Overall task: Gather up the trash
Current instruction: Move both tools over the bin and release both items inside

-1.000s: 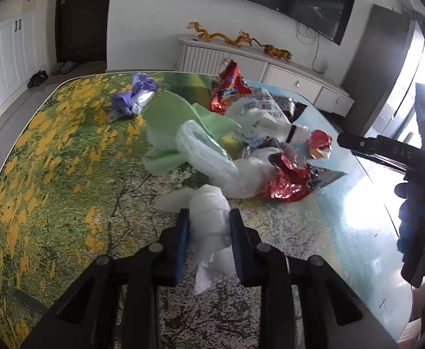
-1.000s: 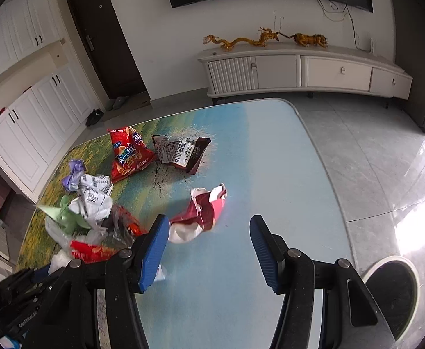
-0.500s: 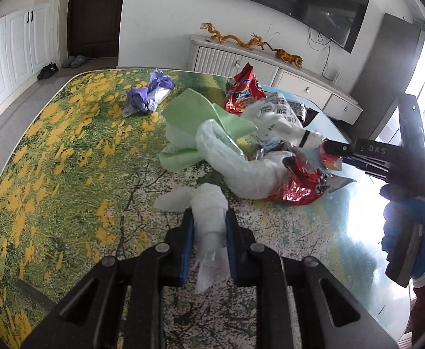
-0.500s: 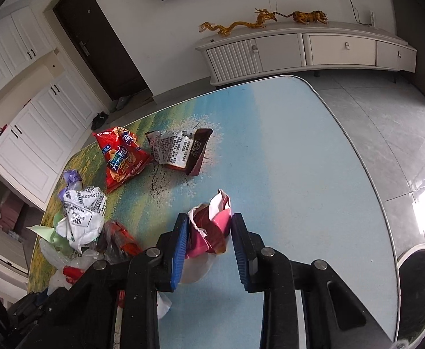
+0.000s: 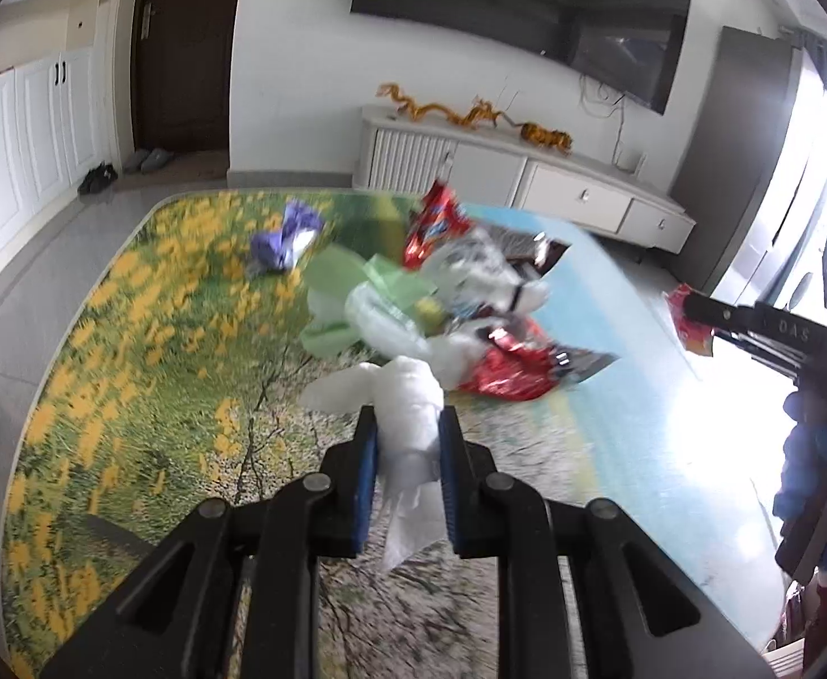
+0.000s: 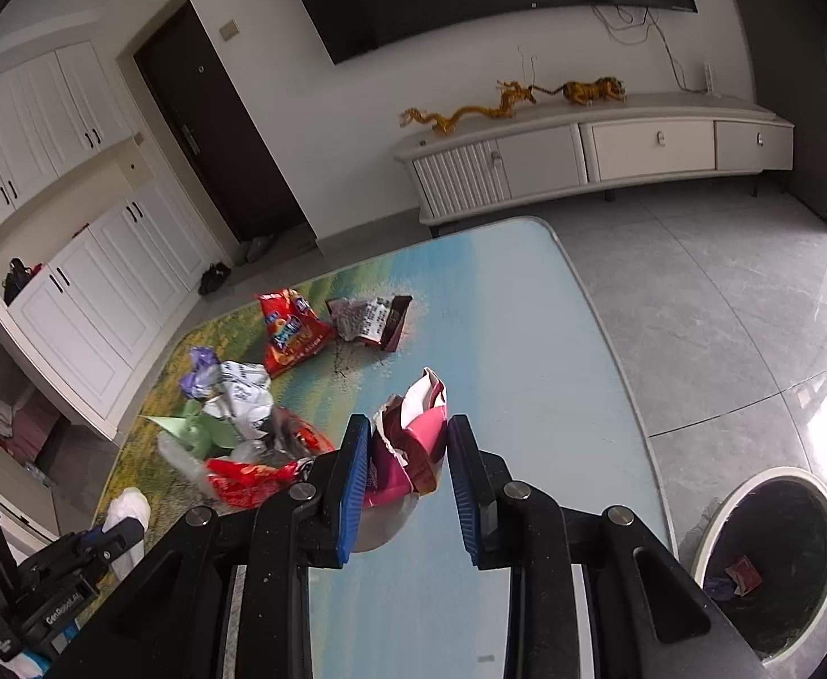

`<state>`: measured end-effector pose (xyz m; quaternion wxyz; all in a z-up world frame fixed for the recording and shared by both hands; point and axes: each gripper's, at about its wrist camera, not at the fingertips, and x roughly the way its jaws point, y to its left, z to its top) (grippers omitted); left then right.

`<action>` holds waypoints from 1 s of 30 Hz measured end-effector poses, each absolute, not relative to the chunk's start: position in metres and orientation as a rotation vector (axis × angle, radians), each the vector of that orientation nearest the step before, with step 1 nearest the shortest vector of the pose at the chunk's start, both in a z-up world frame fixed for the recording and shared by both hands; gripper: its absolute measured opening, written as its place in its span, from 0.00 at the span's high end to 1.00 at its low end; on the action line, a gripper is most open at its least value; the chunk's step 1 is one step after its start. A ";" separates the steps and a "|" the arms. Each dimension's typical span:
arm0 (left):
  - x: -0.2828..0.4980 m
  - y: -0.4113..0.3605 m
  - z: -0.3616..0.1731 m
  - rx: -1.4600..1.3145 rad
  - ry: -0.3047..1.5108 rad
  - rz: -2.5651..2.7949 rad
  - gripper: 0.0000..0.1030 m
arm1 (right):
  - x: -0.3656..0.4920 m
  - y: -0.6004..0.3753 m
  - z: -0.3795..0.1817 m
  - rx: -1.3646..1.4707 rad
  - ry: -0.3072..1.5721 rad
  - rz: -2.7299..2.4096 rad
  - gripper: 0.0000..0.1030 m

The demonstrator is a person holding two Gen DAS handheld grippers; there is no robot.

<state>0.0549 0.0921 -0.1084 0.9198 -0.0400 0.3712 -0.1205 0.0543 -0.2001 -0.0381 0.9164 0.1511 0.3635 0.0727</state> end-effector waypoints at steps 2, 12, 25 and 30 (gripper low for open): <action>0.046 0.089 -0.098 -0.077 0.741 -0.258 0.82 | 0.039 -0.205 -0.027 0.313 0.716 0.144 0.75; 0.021 0.046 -0.053 -0.052 0.674 -0.367 0.82 | -0.032 -0.247 0.016 0.356 0.573 0.079 0.75; 0.024 -0.131 -0.030 0.111 0.679 -0.682 0.82 | -0.090 -0.353 0.003 0.384 0.520 -0.226 0.74; 0.033 -0.215 -0.052 0.179 0.755 -0.775 0.81 | -0.096 -0.404 -0.033 0.465 0.583 -0.326 0.73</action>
